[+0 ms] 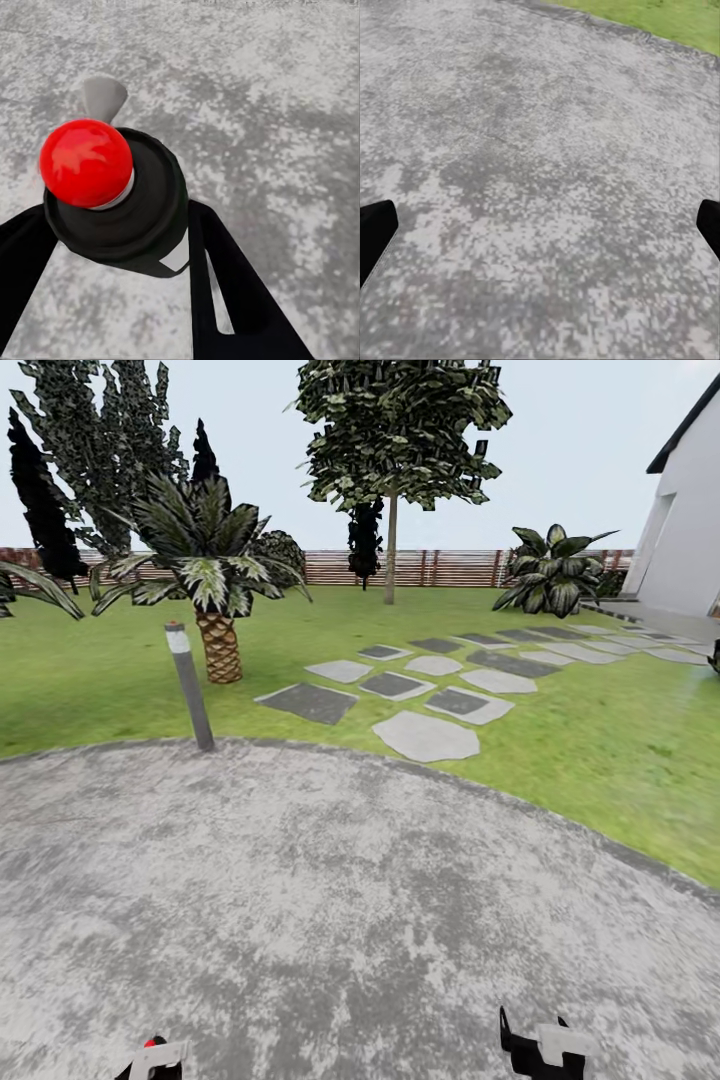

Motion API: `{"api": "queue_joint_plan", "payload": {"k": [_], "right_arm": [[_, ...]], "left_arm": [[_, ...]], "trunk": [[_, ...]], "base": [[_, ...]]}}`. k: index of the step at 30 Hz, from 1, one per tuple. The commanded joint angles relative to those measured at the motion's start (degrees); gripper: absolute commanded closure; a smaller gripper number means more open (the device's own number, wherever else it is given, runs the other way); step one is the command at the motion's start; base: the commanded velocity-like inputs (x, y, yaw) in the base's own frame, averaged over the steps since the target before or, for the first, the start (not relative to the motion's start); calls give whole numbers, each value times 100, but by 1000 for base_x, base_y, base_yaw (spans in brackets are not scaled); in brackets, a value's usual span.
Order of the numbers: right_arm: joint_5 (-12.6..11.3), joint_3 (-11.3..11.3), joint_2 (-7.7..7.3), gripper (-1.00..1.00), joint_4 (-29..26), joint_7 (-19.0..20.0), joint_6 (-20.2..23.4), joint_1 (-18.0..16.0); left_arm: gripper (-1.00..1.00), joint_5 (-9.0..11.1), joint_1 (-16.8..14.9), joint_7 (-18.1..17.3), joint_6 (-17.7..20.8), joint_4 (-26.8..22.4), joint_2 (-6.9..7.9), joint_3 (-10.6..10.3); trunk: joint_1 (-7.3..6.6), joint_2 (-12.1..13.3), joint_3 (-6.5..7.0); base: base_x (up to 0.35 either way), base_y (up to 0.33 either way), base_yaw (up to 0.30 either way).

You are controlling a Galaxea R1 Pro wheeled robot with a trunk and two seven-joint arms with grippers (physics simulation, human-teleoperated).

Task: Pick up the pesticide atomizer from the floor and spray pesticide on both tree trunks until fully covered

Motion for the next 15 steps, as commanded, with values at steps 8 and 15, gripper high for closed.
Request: {"api": "queue_joint_plan", "payload": {"k": [8,15], "right_arm": [[5,-28,1,-100,4,12,-14,-3],[5,-28,1,-100,4,13,-16,-3]], "left_arm": [[100,52,-3,-8,-24,4,18,-11],[100,52,4,-8,-26,0,18,-11]], "trunk": [[2,-2,-2],[2,-2,16]], "base": [[341,0,-37],[341,0,-180]]}}
